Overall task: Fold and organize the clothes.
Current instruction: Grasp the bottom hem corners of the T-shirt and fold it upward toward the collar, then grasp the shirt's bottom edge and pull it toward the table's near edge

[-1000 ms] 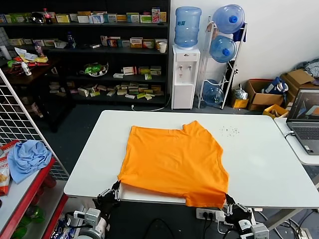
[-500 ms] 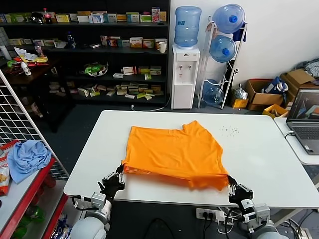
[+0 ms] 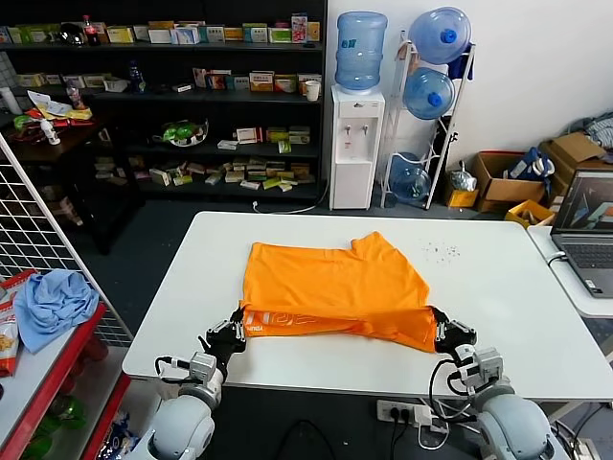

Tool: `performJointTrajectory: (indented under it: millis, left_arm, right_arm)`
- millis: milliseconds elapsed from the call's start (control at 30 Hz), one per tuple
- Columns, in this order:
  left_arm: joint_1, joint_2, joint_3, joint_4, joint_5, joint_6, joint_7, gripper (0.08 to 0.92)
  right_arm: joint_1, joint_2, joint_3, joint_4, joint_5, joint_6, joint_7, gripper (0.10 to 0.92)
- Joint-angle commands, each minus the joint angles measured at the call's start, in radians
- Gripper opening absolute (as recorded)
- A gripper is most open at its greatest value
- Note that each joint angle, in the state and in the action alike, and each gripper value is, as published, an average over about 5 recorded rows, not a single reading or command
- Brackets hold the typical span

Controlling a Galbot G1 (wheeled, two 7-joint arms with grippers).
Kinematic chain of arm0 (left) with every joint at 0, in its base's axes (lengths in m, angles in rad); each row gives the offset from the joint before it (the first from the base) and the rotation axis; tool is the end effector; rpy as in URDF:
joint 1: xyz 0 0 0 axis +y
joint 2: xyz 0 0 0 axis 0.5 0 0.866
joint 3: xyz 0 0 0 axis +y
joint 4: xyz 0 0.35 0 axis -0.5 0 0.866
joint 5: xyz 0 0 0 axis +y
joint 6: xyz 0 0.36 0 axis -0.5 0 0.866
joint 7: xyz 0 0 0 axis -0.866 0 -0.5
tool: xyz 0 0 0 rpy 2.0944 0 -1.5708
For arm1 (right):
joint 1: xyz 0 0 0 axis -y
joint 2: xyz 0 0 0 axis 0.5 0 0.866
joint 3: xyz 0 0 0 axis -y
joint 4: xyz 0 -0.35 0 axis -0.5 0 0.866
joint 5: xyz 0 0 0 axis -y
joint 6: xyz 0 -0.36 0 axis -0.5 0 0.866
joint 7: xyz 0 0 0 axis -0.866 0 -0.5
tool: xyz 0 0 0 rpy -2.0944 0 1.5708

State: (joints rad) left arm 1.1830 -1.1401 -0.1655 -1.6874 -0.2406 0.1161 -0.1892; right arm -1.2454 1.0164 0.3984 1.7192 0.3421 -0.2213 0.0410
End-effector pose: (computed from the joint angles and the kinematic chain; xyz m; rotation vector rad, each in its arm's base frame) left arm 0.2868 0.0148 -0.3746 -0.2778 -2.8767 -0.2711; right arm 0.2920 -0.1184 -0.3399 0.1911 -2.7869 0.2999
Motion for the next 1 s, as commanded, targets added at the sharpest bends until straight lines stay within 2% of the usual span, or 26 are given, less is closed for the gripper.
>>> performJointTrajectory:
  millis: [33,167,267,567,833,1000]
  left_arm:
    - [-0.042,0.001,0.025,0.06,0.0,-0.009,0.003,0.096]
    - [-0.034,0.001,0.023,0.055,0.004,-0.001,0.014,0.101]
    - [-0.014,0.006,0.016,0.04,0.007,-0.003,0.022,0.149]
    - [0.047,0.021,0.006,-0.018,-0.021,-0.001,0.023,0.413]
    - [0.054,0.017,0.005,-0.004,-0.056,0.037,0.005,0.655]
    - [0.045,0.017,-0.001,0.015,-0.076,0.039,-0.001,0.783]
  right_arm:
    - [0.119,-0.025,-0.061,-0.106,0.022,-0.003,-0.004,0.124]
    - [0.138,-0.013,-0.072,-0.124,0.041,-0.03,-0.002,0.162]
    - [0.116,-0.01,-0.066,-0.106,0.046,-0.05,-0.002,0.246]
    - [-0.056,-0.03,0.018,0.034,0.061,-0.115,-0.012,0.506]
    - [-0.164,-0.045,0.056,0.125,0.099,-0.198,0.0,0.738]
    - [-0.153,-0.028,0.05,0.087,0.101,-0.199,0.005,0.815]
